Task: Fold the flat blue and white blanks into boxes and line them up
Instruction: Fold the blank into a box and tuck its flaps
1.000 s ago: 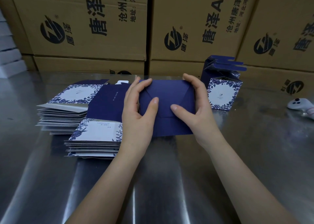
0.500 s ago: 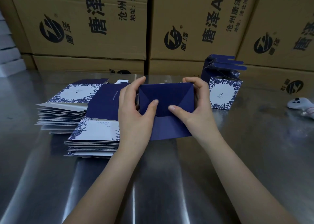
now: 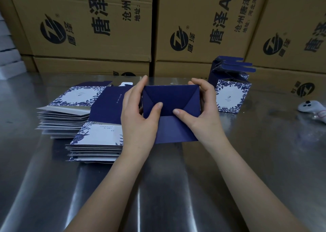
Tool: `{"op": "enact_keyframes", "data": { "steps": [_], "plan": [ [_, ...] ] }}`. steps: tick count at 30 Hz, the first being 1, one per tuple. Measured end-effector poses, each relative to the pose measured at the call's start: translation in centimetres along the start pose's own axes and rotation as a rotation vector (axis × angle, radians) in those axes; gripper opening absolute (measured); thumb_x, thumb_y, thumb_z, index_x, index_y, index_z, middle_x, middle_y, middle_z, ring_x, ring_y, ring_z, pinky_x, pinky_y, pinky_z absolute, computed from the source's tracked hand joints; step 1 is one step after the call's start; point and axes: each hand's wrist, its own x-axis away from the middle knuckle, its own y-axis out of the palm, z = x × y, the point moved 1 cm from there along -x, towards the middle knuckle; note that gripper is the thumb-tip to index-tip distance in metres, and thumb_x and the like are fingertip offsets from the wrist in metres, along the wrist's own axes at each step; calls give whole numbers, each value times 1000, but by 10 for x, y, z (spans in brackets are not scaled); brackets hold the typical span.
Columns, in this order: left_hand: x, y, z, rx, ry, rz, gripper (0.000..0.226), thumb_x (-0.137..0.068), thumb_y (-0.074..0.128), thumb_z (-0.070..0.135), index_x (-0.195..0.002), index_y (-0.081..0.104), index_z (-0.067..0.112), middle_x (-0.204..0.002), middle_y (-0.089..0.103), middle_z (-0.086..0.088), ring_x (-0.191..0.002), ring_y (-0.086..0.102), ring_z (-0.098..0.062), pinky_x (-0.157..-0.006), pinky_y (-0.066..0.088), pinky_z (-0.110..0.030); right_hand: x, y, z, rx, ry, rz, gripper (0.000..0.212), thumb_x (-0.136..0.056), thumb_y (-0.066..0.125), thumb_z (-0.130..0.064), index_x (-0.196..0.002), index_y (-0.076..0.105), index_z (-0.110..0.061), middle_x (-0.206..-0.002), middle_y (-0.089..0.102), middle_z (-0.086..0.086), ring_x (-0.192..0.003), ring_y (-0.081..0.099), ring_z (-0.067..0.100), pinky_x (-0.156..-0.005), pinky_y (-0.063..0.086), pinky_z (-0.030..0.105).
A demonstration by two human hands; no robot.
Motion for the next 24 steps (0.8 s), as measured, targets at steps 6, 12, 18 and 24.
{"op": "enact_keyframes", "data": {
  "steps": [6, 12, 18, 24],
  "plan": [
    [-1, 0, 0, 34, -16, -45, 70, -92, 65, 7, -150, 35, 31, -146, 46, 9, -136, 39, 1, -109, 32, -12, 1, 1, -1, -49, 27, -33, 74, -76, 77, -15, -136, 37, -30, -140, 41, -8, -130, 43, 9, -97, 46, 19],
    [-1, 0, 1, 136, -55, -98, 70, -88, 57, 25, -152, 30, 35, -150, 39, 21, -139, 35, 4, -118, 33, -33, 2, 0, -4, -106, 60, -61, 75, -80, 72, -25, -142, 32, -35, -144, 38, -6, -128, 42, -3, -93, 45, 14],
    [1, 0, 6, 321, -52, -102, 48, -95, 46, 23, -143, 45, 25, -151, 47, 8, -140, 39, -2, -118, 32, -34, 0, -4, -14, 211, 84, -3, 81, -69, 65, -61, -140, 29, -47, -137, 38, -14, -128, 36, -1, -104, 36, 23],
    [2, 1, 7, 398, -13, -219, 49, -94, 40, 39, -141, 47, 24, -152, 46, 3, -144, 36, -12, -120, 26, -48, 0, -1, -20, 471, 54, 115, 113, -59, 57, -79, -152, 20, -26, -155, 11, -10, -141, 11, 0, -107, 17, 13]
  ]
}}
